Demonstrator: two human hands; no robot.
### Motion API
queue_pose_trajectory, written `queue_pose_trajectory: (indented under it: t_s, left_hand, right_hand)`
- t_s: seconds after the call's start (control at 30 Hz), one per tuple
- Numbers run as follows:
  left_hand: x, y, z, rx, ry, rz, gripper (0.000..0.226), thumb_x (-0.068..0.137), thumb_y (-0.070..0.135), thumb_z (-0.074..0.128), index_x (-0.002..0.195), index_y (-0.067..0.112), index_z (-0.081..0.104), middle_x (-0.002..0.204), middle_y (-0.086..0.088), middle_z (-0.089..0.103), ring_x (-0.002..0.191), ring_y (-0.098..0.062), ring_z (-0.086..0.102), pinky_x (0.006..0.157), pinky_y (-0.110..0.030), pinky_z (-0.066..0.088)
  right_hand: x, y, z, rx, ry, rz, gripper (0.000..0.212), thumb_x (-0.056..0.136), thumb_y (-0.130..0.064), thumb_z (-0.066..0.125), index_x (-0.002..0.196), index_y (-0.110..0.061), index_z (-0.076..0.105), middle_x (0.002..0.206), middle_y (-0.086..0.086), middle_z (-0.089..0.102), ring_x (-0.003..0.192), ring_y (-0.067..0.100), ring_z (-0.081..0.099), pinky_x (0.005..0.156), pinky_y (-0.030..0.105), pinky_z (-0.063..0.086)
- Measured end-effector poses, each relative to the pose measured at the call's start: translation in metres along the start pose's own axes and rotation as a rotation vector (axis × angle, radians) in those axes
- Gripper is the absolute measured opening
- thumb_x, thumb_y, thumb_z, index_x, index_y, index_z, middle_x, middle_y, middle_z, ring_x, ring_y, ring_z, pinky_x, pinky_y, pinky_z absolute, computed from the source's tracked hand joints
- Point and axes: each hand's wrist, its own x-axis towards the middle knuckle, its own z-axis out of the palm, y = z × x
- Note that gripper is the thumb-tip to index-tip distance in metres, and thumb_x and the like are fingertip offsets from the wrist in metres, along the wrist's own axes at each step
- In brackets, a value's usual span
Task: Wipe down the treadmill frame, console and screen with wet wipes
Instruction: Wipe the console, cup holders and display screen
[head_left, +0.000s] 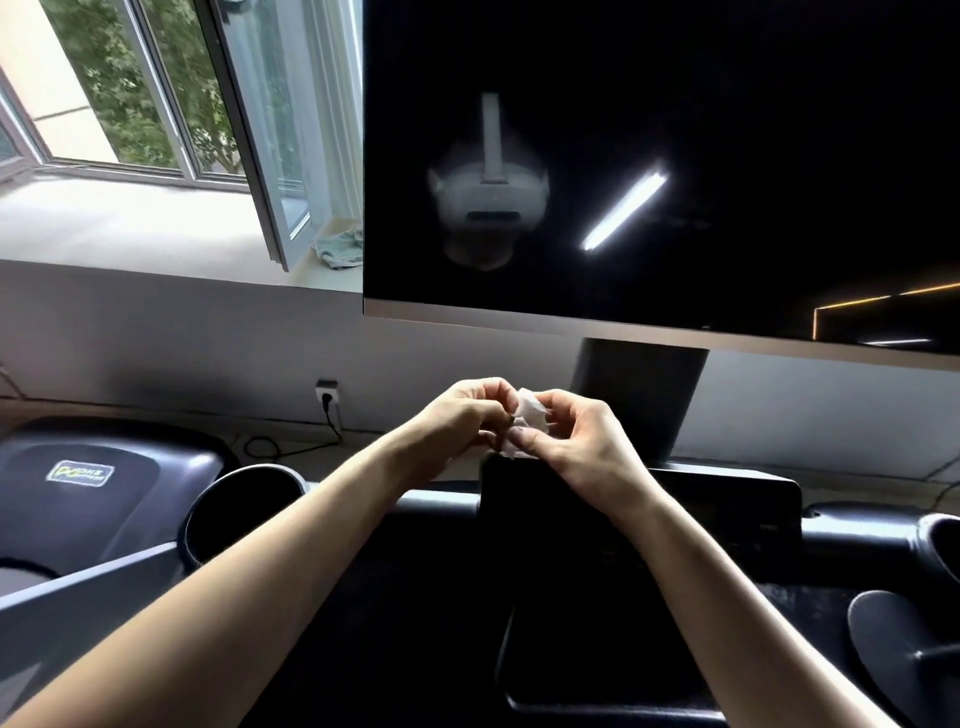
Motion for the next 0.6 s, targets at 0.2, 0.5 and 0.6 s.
queue_pose_trajectory:
  t_s: [0.2, 0.5, 0.6]
  left_hand:
    - [-0.011, -0.011, -0.005, 0.264, 0.23, 0.093, 0.015, 0.079, 0.016, 0.075, 0.088, 0.012, 0.064, 0.077, -0.007, 0.068, 0.067, -0.016, 0.063, 0.071, -0.033, 0.055]
    - [-0.04, -0.033, -0.012, 0.336, 0.23, 0.013, 0.024, 0.081, 0.033, 0.066, 0.095, 0.021, 0.081, 0.089, 0.003, 0.079, 0.094, -0.016, 0.075, 0.095, -0.042, 0.057]
    - [-0.045, -0.038, -0.009, 0.315, 0.277, 0.006, 0.026, 0.078, 0.037, 0.067, 0.095, 0.024, 0.079, 0.092, 0.002, 0.079, 0.096, -0.017, 0.075, 0.098, -0.042, 0.056]
  right_hand:
    - [0.009, -0.001, 0.0, -0.145, 0.142, -0.062, 0.017, 0.09, -0.007, 0.071, 0.087, -0.021, 0.08, 0.065, -0.011, 0.071, 0.057, 0.001, 0.063, 0.06, 0.022, 0.051]
    - [-0.018, -0.009, 0.037, -0.673, -0.123, -0.204, 0.026, 0.101, -0.037, 0.042, 0.102, -0.023, 0.064, 0.107, -0.001, 0.068, 0.101, 0.022, 0.063, 0.087, 0.037, 0.048]
    - [-0.025, -0.007, 0.026, -0.707, -0.064, -0.213, 0.026, 0.106, -0.032, 0.042, 0.106, -0.023, 0.066, 0.11, -0.001, 0.07, 0.1, 0.022, 0.064, 0.085, 0.034, 0.044]
